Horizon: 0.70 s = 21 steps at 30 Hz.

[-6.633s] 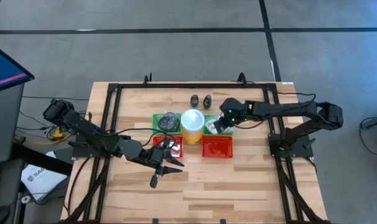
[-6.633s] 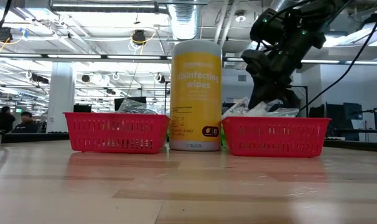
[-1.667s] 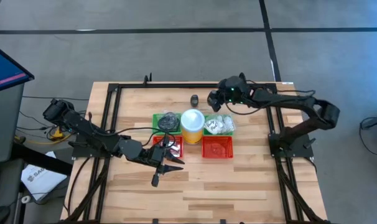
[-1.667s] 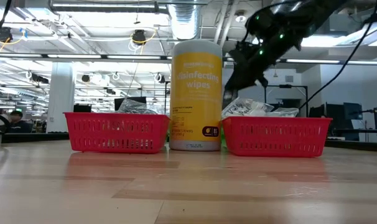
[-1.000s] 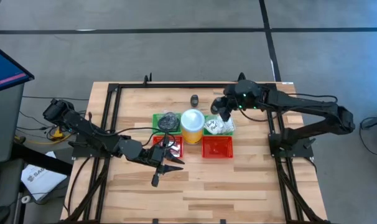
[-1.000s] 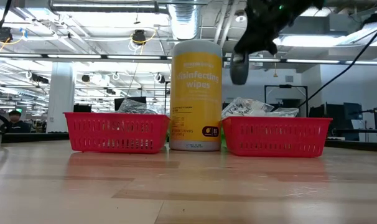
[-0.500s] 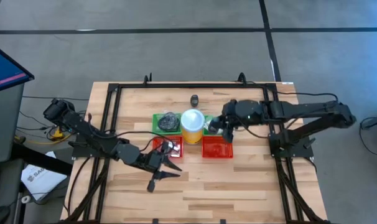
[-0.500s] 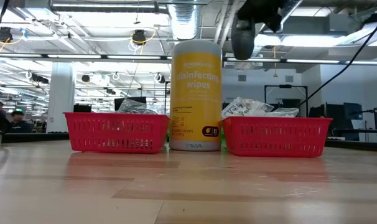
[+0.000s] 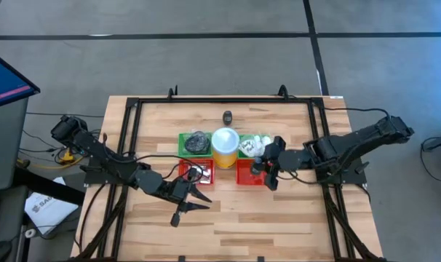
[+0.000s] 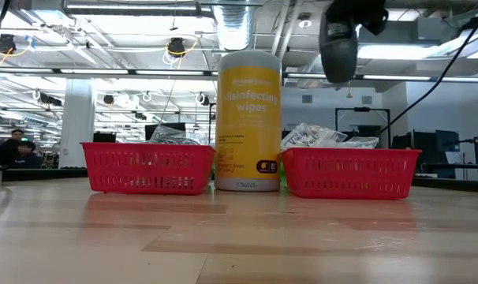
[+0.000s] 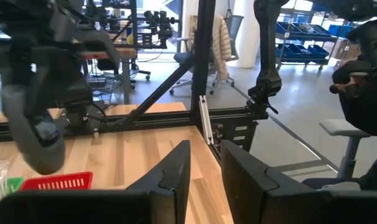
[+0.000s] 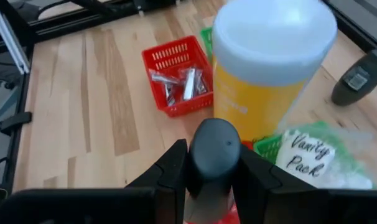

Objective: Pick & Place Travel size toiletries
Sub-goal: Put the right deodorant into the right red basket

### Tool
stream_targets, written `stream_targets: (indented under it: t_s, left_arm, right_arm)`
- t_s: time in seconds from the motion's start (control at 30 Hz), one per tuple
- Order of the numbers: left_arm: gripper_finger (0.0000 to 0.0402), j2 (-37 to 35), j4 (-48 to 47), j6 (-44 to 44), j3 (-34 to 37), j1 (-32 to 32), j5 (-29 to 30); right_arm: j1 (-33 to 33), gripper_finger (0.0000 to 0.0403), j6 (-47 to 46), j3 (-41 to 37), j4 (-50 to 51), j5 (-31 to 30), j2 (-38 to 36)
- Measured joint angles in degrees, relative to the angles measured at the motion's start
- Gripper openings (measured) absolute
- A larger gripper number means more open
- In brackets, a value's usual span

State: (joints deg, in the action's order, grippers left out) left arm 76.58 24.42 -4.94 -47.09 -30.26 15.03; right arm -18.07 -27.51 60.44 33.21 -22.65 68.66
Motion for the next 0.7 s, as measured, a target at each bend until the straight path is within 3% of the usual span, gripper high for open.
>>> stream_targets:
  t_s: [0.23,0.7]
  left_arm:
    - [0.0081,0.0,0.0,0.0,0.0,0.0,0.0]
    - [0.0081,0.0,0.0,0.0,0.0,0.0,0.0]
  right_arm:
    - [-3.4,0.0081,-5.3,-4.7,-0.7,-6.0,0.0]
    - [-1.3,0.0081,-9.5,-17.9,-15.6,-6.1,0.0]
